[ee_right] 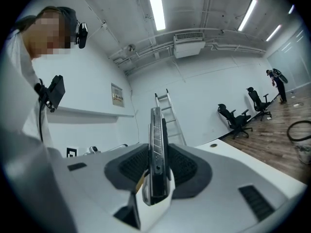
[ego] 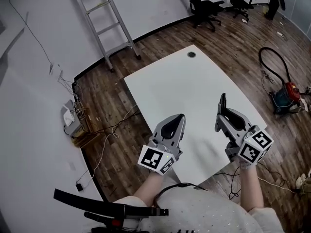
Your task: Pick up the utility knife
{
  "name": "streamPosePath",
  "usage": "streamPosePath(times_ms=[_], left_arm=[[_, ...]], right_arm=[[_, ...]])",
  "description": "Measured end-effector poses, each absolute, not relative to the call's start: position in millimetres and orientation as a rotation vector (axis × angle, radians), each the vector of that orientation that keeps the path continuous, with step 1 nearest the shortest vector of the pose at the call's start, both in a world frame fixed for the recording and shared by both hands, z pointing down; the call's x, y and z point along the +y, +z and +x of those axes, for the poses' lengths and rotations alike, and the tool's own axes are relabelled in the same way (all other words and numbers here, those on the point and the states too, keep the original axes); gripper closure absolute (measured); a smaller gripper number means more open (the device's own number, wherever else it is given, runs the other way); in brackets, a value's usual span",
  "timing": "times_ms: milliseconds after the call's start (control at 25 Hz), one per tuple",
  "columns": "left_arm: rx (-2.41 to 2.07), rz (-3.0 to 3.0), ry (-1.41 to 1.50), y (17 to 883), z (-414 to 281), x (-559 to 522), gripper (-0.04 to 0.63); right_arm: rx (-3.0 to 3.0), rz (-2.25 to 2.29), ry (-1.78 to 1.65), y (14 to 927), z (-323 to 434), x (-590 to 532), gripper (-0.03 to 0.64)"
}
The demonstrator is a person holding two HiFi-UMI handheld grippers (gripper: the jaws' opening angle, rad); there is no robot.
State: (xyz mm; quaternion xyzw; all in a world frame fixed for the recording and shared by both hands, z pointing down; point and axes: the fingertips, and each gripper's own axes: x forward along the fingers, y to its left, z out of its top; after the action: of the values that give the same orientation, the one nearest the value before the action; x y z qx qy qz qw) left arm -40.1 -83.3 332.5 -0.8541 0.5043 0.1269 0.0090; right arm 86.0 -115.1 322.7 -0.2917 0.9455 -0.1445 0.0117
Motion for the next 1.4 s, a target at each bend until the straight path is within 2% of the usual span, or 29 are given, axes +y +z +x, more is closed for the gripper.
streamPosePath(times_ms=[600, 880, 1400], left_arm=[[1.596, -2.660, 0.402, 327.5, -42.2, -88.6, 0.588], [1.546, -2.697, 0.405, 326.6, -22.5, -82.1, 0.588], [1.573, -2.711, 0.426, 332.5, -21.3, -67.2, 0.588]], right_arm=[[2.873, -0.923, -0.495, 331.7, 90.8, -111.0, 0.485], [2.856, -0.954, -0.494, 335.6, 99.1, -98.9, 0.485], [2.842, -0.951, -0.437, 310.3, 98.2, -88.9, 0.485]])
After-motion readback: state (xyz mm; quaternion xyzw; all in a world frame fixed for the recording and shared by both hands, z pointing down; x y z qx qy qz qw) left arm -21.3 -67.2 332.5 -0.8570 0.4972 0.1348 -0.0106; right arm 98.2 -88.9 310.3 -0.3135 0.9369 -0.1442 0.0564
